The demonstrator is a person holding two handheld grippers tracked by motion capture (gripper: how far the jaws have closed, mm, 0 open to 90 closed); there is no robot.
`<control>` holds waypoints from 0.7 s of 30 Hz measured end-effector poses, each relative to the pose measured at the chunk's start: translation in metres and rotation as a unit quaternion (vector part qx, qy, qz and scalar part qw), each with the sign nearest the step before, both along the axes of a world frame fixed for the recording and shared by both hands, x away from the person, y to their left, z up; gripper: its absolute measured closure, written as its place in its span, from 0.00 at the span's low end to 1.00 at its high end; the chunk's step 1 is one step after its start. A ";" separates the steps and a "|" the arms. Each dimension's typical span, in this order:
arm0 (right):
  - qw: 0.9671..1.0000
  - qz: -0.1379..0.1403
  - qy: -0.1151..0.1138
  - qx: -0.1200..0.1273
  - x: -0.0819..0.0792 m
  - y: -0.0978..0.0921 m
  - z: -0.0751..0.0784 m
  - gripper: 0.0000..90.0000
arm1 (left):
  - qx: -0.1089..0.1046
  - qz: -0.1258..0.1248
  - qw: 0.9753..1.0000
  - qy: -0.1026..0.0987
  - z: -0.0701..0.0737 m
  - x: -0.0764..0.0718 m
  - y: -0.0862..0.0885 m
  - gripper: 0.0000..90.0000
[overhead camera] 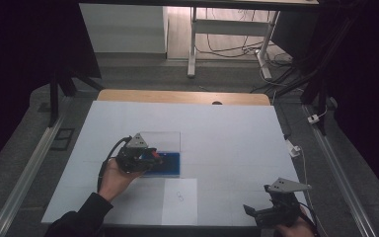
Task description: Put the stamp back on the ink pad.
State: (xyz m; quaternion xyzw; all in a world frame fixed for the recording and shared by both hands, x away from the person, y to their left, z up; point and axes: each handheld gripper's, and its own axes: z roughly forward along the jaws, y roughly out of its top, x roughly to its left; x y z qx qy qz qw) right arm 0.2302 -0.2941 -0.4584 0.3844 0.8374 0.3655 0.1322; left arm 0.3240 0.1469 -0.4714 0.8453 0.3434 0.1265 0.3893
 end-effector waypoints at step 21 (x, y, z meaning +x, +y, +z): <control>1.000 0.002 0.003 -0.001 0.000 0.000 0.000 0.00 | 0.038 0.013 0.999 0.023 -0.028 0.017 -0.017 0.64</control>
